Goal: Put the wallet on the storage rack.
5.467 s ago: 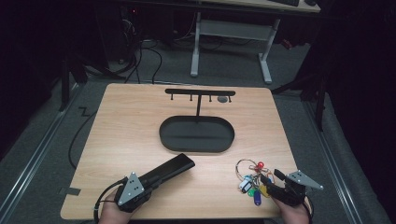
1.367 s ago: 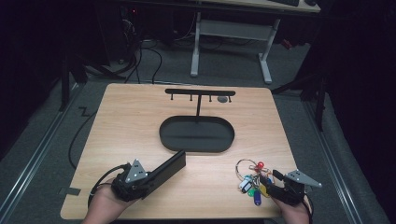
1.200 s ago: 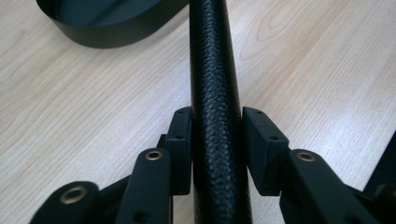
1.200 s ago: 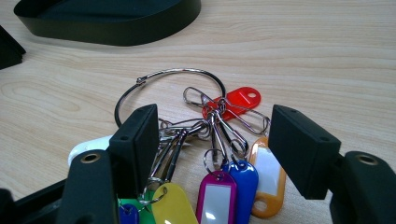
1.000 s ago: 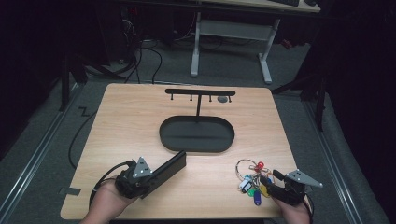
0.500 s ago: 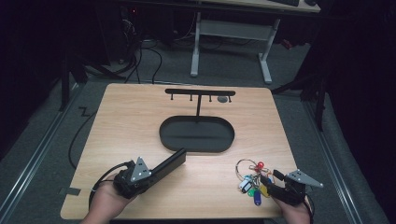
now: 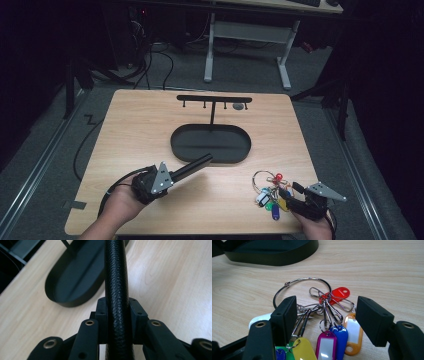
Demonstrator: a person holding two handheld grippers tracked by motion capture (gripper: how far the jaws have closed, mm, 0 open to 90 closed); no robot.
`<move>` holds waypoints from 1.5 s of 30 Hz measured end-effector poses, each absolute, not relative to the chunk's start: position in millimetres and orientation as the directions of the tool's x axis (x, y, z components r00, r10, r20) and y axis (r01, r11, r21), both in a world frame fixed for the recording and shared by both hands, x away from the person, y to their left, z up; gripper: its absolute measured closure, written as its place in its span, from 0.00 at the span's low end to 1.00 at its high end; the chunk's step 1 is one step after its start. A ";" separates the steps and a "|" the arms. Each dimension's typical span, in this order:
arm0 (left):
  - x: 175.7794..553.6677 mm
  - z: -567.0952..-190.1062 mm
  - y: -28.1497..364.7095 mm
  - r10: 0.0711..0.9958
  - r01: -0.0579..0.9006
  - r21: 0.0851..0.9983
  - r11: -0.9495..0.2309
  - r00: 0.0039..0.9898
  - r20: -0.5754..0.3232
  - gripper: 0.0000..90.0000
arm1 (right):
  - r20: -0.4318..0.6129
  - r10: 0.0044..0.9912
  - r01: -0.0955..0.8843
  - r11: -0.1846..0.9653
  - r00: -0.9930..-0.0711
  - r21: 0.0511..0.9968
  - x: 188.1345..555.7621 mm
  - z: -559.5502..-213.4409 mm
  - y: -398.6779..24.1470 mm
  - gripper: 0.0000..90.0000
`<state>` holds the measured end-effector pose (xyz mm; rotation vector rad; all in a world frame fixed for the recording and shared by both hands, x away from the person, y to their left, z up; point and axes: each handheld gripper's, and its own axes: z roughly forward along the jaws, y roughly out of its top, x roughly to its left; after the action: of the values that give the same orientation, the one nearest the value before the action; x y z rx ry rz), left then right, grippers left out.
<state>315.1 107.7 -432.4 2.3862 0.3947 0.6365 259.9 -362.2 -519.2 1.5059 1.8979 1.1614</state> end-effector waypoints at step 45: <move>415.6 -432.5 28.4 0.258 -0.078 0.561 -0.824 0.830 0.495 0.82 | 0.105 0.949 0.547 0.078 -0.296 0.834 237.6 -516.2 -368.8 0.38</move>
<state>415.6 28.4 -432.5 2.4271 0.1316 0.7661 237.6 -368.8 -516.2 1.4752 1.8894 1.1215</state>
